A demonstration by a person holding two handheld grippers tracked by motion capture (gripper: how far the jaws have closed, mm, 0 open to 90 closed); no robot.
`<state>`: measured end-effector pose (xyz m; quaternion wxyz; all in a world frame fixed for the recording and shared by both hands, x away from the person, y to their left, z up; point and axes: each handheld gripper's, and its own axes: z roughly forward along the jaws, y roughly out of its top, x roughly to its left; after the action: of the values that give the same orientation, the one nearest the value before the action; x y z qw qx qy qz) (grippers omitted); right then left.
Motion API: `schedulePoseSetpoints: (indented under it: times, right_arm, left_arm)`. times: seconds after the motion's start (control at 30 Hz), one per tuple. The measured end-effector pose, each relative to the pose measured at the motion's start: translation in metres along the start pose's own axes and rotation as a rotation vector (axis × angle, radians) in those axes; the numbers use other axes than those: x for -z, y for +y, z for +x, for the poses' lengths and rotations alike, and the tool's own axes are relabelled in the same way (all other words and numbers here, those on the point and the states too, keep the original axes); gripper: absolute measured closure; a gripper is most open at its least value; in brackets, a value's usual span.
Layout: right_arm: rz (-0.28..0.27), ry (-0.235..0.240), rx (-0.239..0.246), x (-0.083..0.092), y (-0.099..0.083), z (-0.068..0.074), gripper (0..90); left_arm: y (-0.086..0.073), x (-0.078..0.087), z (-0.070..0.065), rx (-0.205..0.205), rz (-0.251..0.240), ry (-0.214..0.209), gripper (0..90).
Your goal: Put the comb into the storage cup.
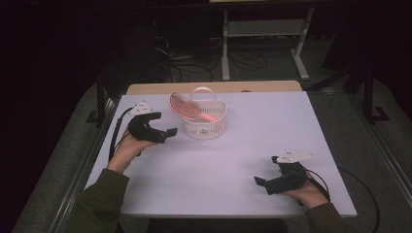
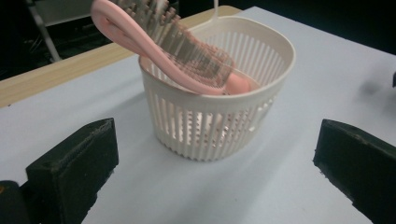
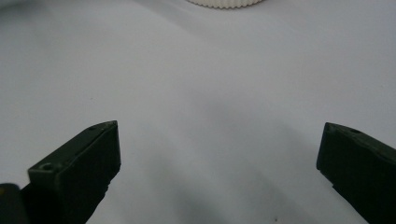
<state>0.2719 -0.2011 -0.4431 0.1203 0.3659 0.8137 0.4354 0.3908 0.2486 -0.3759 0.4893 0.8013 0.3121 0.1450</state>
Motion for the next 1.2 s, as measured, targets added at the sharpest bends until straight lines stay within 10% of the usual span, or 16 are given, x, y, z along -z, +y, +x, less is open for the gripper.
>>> schedulePoseSetpoints:
  times: [1.2]
  right_arm:
    - [0.005, 0.004, 0.005, -0.001, 0.0, 0.0, 0.0]
  left_arm:
    - [-0.068, 0.03, -0.04, -0.017, 0.04, -0.072, 0.0]
